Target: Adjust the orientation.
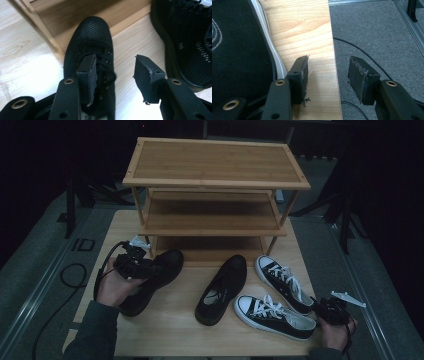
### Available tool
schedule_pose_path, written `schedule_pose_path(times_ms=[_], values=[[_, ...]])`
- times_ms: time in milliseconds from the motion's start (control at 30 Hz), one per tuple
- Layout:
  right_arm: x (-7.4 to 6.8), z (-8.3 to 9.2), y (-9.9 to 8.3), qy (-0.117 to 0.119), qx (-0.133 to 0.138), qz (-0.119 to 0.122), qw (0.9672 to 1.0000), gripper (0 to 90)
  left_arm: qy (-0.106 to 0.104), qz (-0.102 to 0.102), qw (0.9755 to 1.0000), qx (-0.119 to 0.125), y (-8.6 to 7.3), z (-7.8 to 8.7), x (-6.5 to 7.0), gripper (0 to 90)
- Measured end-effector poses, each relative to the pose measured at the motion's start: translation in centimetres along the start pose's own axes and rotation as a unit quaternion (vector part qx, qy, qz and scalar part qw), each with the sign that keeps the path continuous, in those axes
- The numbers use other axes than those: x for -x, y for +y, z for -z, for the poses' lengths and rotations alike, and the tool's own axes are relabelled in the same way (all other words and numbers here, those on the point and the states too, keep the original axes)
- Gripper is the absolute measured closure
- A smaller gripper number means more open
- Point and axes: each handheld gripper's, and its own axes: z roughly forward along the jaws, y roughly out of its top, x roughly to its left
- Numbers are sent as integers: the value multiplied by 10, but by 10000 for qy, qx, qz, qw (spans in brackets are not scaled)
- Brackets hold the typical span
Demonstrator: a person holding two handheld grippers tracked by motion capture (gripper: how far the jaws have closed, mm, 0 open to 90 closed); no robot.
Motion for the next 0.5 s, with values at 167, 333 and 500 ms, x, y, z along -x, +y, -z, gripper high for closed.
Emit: schedule_pose_path(times_ms=[167, 333, 500], values=[[0, 0, 0, -1, -1, 4, 10000, 500, -27, -60, 10000, 19, 7, 1, 8, 520], [0, 0, 0, 25, -9, 9, 10000, 499, -79, -131, 9999, 16, 12, -1, 16, 511], [1, 0, 0, 38, -10, 15, 10000, 499, -126, -264, 9996, -21, 15, -3, 23, 509]])
